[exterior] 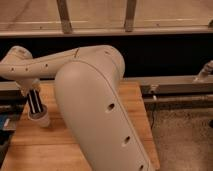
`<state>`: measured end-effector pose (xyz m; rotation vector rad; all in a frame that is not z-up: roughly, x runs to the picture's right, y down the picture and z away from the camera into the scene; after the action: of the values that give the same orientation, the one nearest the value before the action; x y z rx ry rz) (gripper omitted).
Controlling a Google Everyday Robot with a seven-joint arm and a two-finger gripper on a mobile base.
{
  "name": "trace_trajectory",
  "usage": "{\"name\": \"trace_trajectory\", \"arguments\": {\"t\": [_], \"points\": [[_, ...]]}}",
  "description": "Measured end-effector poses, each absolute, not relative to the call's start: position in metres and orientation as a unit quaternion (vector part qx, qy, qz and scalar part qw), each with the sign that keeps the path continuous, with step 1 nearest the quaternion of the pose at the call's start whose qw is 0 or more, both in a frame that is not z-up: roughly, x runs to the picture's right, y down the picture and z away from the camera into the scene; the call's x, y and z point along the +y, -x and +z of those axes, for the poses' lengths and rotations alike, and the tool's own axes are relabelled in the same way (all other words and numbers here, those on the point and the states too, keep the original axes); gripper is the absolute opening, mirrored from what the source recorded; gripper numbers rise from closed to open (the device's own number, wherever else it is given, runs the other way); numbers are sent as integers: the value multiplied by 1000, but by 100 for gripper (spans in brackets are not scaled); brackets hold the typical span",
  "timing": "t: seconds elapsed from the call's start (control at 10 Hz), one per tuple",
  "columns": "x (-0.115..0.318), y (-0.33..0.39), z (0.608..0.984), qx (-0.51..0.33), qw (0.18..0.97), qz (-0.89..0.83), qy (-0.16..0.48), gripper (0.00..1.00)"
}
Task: Place the eraser in the ceramic cup
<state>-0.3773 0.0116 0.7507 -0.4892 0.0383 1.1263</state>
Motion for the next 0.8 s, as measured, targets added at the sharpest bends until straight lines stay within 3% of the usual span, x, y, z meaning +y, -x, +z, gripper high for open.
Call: {"name": "trace_trajectory", "arguments": {"t": [0.8], "points": [[20,376,775,-4,803,556,215,0]]}}
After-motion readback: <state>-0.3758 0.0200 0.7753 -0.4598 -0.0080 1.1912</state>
